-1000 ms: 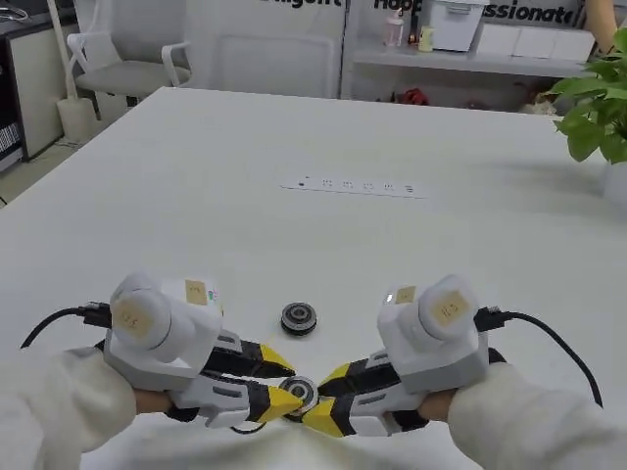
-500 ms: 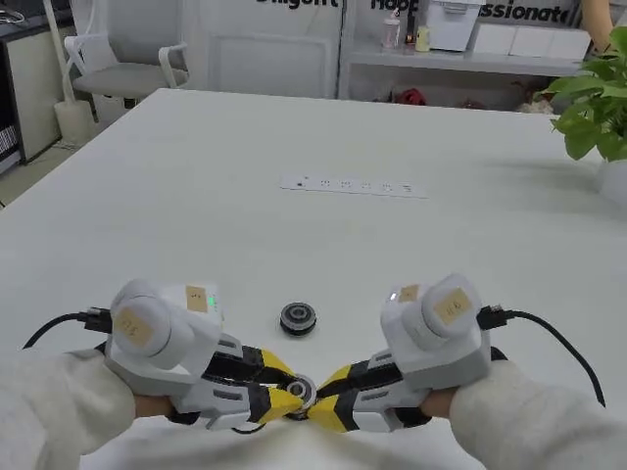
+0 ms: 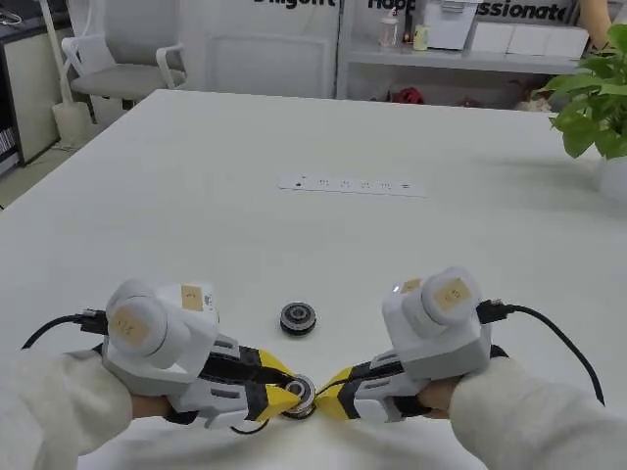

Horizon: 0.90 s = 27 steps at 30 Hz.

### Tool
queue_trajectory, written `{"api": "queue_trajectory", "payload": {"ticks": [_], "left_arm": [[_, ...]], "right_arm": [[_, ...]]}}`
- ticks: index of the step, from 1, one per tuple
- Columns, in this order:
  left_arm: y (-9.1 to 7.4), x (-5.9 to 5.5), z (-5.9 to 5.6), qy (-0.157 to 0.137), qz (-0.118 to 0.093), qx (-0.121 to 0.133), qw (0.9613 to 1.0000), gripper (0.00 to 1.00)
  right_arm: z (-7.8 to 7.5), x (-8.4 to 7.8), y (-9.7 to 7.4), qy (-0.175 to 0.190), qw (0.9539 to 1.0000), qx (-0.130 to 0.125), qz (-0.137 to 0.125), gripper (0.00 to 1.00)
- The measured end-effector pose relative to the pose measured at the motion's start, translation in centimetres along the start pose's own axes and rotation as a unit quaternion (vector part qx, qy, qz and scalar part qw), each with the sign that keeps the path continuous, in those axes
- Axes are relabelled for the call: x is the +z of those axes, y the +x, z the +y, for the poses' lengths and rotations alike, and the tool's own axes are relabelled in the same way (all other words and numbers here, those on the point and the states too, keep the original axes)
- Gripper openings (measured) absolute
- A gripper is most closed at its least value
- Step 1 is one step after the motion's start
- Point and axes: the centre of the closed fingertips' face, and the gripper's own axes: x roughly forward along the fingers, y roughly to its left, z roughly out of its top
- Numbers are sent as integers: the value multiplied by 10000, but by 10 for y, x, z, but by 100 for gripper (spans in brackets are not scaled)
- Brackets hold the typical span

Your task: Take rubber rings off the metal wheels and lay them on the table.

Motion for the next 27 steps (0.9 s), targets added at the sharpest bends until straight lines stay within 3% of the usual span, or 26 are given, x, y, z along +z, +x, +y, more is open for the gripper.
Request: {"api": "queue_trajectory", "payload": {"ticks": [3, 7, 12, 15, 27], "left_arm": [[0, 0, 0, 19, 1, -8, 10000, 14], [1, 0, 0, 72, 11, 2, 10000, 13], [1, 0, 0, 106, 13, 17, 9999, 13], [1, 0, 0, 149, 23, 28, 9999, 14], [1, 0, 0, 264, 27, 60, 9996, 14]], "right_arm": [[-1, -1, -1, 595, 9981, 97, -101, 0], [-5, 2, -4, 1280, 9910, 213, -335, 0], [-5, 4, -7, 1651, 9847, 304, -464, 0], [-3, 8, -8, 1795, 9814, 373, -568, 0], [0, 12, -9, 1819, 9808, 385, -595, 0]]}}
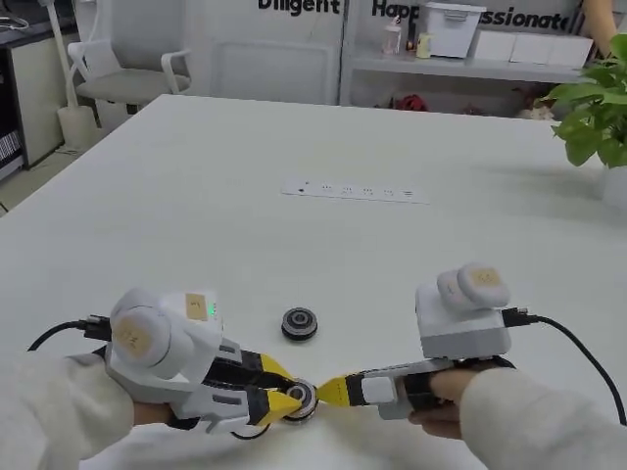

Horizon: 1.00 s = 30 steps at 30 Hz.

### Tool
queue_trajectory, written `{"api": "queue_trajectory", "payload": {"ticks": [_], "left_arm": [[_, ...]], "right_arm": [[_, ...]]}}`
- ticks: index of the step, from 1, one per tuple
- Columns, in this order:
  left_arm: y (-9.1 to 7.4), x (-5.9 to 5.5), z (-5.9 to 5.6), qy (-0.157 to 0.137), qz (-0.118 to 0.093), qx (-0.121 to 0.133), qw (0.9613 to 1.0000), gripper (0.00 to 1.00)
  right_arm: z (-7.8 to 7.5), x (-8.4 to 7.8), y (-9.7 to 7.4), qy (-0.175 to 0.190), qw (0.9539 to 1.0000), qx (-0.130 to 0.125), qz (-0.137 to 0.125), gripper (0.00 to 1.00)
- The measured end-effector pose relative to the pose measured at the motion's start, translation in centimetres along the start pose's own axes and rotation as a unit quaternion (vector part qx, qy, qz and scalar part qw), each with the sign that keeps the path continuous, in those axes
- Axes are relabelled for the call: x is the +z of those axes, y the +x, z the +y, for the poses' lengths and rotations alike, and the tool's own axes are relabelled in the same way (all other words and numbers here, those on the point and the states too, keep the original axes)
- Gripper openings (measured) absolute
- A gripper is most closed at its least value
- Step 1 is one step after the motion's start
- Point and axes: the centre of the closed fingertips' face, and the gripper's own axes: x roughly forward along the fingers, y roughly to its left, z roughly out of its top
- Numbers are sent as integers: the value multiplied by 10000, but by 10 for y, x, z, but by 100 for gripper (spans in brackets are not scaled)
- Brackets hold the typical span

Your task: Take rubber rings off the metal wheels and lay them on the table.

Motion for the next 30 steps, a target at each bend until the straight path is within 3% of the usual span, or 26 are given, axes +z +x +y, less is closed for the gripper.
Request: {"api": "queue_trajectory", "payload": {"ticks": [30], "left_arm": [[-1, 0, 0, 32, -29, 20, 10000, 14]], "right_arm": [[5, 3, 1, 181, 9998, 79, -1, 0]]}}
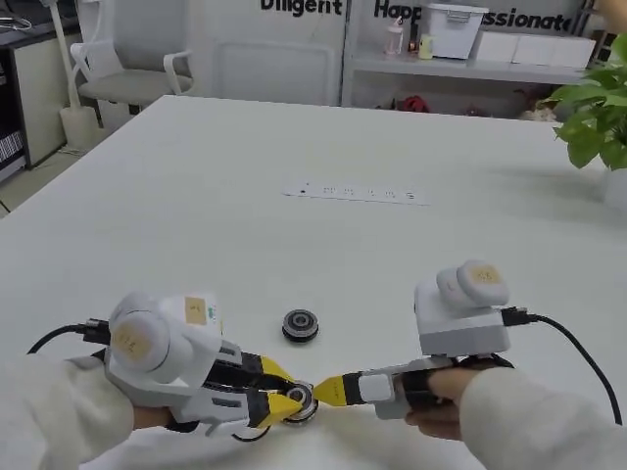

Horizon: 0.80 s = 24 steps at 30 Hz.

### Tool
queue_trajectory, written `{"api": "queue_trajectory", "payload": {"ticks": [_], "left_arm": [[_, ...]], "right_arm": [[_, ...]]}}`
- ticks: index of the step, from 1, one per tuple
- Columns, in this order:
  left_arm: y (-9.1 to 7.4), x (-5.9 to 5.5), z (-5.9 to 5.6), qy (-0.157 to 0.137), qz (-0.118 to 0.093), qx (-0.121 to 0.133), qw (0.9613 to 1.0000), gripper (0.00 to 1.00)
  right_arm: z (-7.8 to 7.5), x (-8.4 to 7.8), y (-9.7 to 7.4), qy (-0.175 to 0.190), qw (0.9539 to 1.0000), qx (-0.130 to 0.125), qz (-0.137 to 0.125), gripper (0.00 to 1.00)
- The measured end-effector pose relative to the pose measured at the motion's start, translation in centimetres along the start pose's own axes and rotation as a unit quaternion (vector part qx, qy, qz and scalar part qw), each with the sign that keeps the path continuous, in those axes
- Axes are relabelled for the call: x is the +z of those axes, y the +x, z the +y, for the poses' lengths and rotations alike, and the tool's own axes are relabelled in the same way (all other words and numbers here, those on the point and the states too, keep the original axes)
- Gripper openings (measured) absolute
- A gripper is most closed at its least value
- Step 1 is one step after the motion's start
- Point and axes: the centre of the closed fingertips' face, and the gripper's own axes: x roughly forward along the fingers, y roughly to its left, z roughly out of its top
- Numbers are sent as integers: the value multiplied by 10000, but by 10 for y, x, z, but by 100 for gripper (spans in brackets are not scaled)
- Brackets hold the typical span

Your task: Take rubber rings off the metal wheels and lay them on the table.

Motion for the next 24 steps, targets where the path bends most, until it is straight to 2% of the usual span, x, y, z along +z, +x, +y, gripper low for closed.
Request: {"api": "queue_trajectory", "payload": {"ticks": [24], "left_arm": [[1, 0, -1, -30, -23, 3, 10000, 14]], "right_arm": [[4, 0, 0, -33, 10000, 66, 11, 0]]}}
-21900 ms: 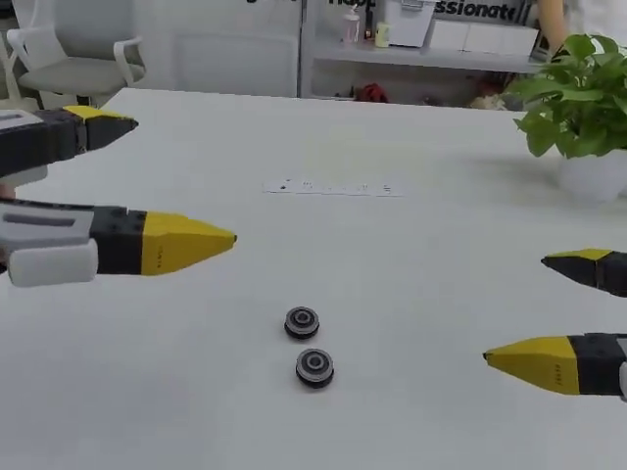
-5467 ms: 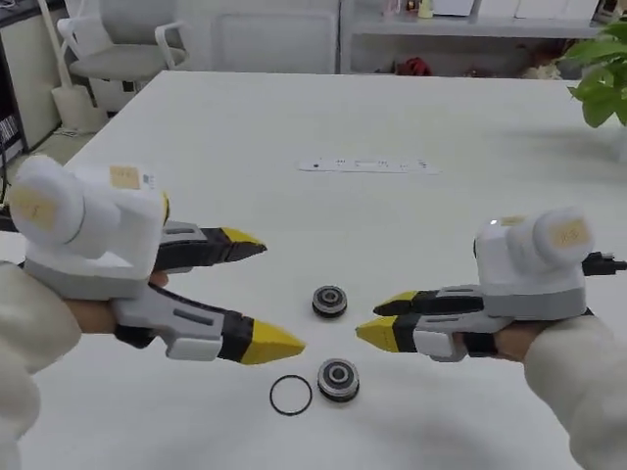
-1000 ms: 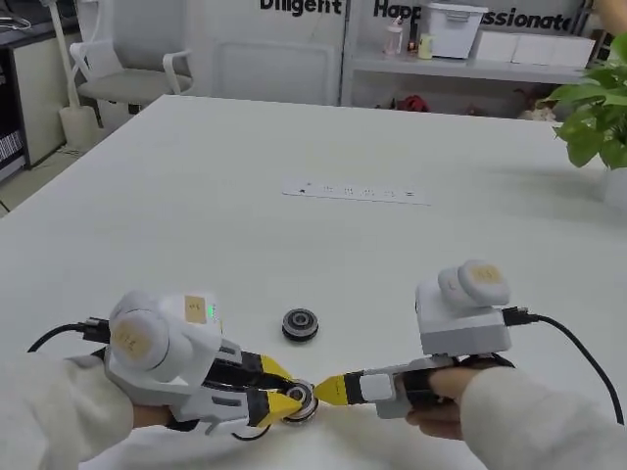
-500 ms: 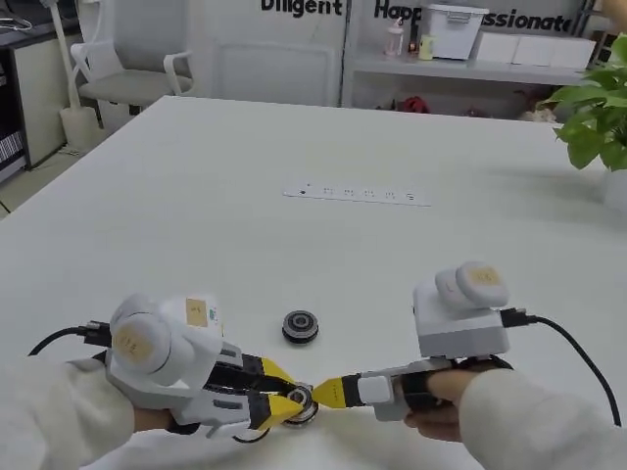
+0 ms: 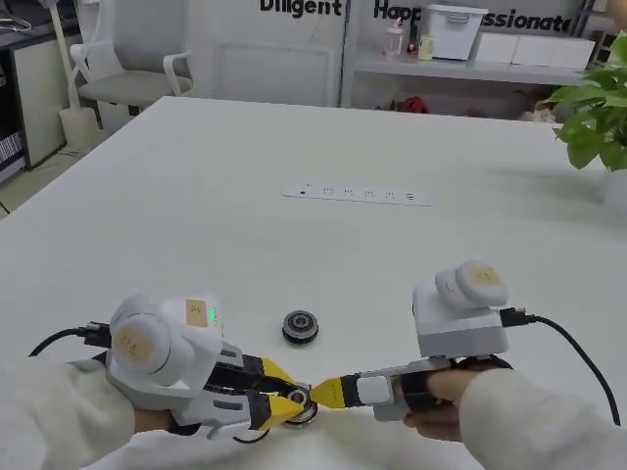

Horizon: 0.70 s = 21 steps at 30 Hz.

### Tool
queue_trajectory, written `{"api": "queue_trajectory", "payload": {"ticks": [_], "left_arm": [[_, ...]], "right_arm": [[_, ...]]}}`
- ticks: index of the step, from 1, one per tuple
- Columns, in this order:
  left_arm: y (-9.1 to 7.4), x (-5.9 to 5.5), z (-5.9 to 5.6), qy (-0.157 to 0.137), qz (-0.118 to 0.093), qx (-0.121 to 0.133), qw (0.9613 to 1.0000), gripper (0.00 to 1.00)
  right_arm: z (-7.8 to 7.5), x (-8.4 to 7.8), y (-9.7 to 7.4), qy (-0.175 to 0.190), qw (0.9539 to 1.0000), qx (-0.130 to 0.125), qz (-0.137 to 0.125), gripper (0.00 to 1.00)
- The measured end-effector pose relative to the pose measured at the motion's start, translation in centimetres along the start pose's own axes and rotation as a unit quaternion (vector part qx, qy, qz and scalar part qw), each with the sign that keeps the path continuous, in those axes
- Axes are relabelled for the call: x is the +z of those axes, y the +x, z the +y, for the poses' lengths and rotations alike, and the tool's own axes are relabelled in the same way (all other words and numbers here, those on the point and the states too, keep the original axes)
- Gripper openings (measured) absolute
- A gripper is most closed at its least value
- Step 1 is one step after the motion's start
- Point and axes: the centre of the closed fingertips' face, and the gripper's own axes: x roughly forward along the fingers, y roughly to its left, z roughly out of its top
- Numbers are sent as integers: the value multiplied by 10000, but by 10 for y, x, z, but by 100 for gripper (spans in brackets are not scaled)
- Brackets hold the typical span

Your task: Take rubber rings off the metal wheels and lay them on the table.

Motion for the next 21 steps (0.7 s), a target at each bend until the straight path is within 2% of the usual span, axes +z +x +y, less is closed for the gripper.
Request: {"api": "queue_trajectory", "payload": {"ticks": [21], "left_arm": [[0, 0, 0, 0, -5, 7, 10000, 14]], "right_arm": [[3, 1, 1, -98, 9999, 52, -6, 0]]}}
